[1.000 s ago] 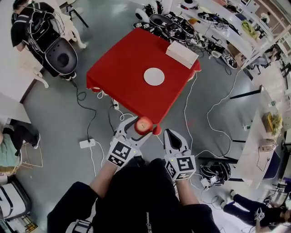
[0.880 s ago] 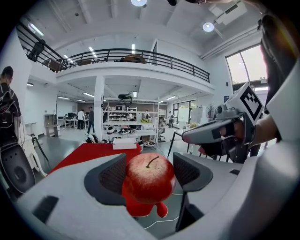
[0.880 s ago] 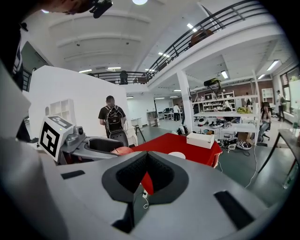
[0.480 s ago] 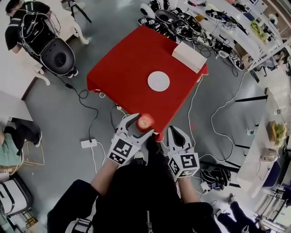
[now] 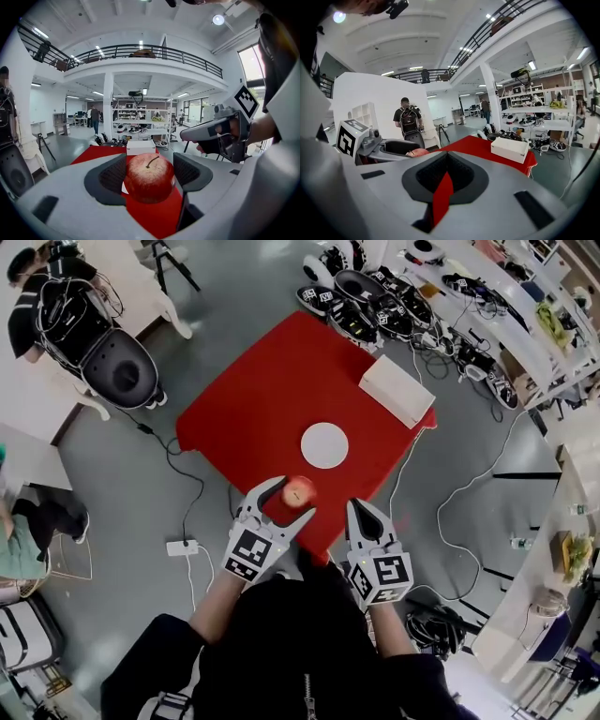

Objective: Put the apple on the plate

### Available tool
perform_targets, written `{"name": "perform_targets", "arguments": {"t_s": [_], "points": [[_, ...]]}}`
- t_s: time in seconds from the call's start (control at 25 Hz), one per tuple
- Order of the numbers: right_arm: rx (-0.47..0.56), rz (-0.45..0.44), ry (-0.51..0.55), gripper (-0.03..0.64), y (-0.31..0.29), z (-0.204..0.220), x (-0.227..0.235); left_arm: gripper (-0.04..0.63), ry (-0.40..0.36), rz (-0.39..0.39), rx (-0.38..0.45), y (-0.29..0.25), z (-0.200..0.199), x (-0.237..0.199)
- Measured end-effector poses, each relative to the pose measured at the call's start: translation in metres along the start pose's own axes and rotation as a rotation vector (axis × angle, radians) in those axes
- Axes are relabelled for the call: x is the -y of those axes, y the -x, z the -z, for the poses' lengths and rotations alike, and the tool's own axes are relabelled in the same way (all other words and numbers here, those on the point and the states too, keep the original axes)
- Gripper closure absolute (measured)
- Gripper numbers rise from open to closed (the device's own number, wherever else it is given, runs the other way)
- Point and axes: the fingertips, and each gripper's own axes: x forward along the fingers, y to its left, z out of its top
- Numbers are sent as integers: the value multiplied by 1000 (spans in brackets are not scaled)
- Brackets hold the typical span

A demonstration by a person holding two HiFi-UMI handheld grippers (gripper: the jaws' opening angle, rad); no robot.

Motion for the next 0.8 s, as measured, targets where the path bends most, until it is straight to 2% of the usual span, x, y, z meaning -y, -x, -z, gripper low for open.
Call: {"name": "perform_targets", "arguments": {"t_s": [0.32,0.52,0.8], "points": [[-43,-57,8,606,-53,-14,40,281,13,-34,-18,-60,-11,-40],[-58,-83,0,606,-64,-14,43,281,10,-34,-28,-73,-10,-45],[-64,-60,-14,606,-82,-15,44,281,-6,1,-33,-90,-6,-58]]}}
